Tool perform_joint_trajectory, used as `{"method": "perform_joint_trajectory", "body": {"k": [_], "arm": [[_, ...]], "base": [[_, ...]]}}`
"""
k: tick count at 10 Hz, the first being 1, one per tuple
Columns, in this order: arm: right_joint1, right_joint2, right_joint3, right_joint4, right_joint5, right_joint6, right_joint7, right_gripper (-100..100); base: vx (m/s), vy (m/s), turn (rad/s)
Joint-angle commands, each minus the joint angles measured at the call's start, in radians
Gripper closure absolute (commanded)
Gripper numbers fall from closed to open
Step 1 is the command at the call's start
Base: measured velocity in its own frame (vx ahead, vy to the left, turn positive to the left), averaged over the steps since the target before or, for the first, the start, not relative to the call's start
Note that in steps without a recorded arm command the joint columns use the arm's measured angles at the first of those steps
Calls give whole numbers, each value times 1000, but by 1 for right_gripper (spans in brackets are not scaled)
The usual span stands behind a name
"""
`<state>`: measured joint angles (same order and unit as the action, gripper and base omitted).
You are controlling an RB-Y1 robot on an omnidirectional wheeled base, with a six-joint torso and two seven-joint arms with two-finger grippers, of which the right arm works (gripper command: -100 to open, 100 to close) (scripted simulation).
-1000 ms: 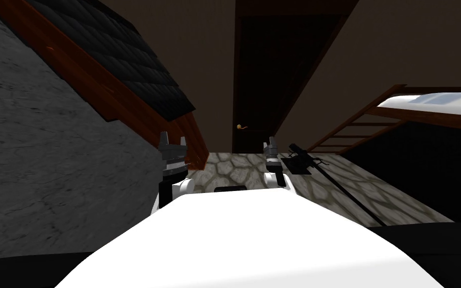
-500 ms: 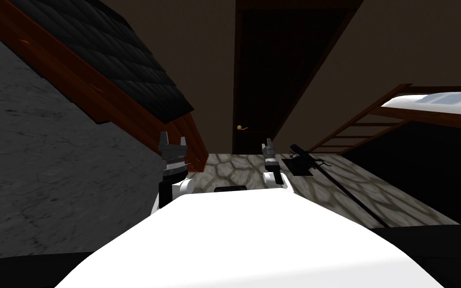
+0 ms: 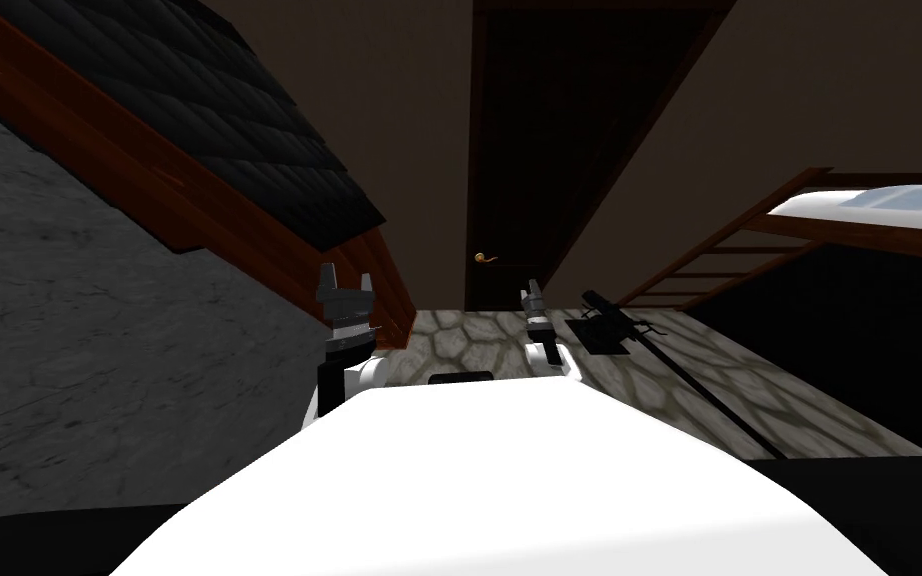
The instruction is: Pull the door open
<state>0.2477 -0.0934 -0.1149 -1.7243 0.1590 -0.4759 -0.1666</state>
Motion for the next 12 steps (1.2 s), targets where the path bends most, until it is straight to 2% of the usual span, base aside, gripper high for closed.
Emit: {"method": "perform_joint_trajectory", "body": {"k": [1, 12], "arm": [[-17, -7, -3, 41, 5, -11, -6, -100], [-142, -46, -26, 323, 44, -74, -42, -100]], "base": [[97, 21, -18], [98, 26, -20]]}}
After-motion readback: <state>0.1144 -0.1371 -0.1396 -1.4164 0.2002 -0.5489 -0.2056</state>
